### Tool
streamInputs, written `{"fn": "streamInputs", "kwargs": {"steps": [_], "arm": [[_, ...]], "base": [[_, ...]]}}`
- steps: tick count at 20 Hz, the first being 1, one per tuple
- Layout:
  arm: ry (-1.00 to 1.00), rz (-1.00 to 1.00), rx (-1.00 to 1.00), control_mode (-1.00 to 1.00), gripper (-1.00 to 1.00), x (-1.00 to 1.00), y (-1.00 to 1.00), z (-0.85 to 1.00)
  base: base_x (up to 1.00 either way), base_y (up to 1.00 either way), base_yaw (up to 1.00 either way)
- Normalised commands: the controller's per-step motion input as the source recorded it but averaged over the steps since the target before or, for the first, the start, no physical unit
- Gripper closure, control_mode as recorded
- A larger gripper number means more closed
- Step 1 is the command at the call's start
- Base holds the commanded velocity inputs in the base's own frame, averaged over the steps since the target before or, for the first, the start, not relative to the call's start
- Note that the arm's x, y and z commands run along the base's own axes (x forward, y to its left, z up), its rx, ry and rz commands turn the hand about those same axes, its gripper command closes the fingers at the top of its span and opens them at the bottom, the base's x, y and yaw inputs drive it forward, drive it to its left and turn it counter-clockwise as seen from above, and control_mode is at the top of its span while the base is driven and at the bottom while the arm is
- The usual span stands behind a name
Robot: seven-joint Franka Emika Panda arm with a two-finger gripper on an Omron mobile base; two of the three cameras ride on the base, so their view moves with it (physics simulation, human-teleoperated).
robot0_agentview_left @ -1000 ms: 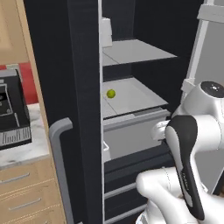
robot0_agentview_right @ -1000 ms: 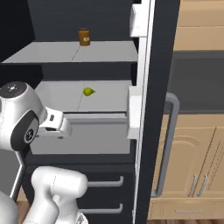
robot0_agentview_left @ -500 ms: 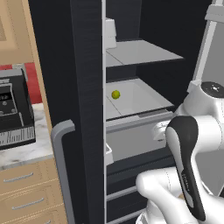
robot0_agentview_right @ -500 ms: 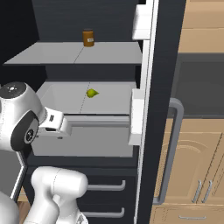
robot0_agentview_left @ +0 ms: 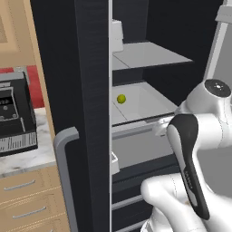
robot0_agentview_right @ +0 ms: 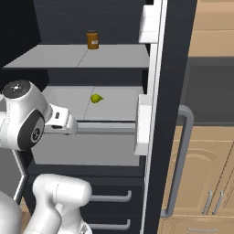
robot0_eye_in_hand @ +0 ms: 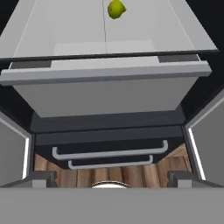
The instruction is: Pick the pear and peach from the fridge and place them on the plate next to the blender to make a fruit smoothie.
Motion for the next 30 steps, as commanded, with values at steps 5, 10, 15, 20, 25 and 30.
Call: {"fn": "streamInputs", "kwargs": {"steps": [5,10,15,20,25,30], "arm": [[-0.19,0.0,0.0,-1.0,-1.0,0.42,0.13,0.3],[-0.13,-0.01,0.0,-1.0,-1.0,0.55,0.08,0.07],[0.0,-0.02,0.08,-1.0,-1.0,0.72,0.0,0.0],[0.0,-0.02,0.05,-1.0,-1.0,0.78,0.03,0.0],[0.0,-0.02,0.0,-1.0,-1.0,0.66,0.0,-0.07],[0.0,-0.02,-0.01,-1.0,-1.0,0.42,0.02,-0.35]], "base": [[0.0,0.0,0.0],[0.0,0.0,0.0],[0.0,0.0,0.0],[0.0,0.0,0.0],[0.0,0.0,0.0],[0.0,0.0,0.0]]}}
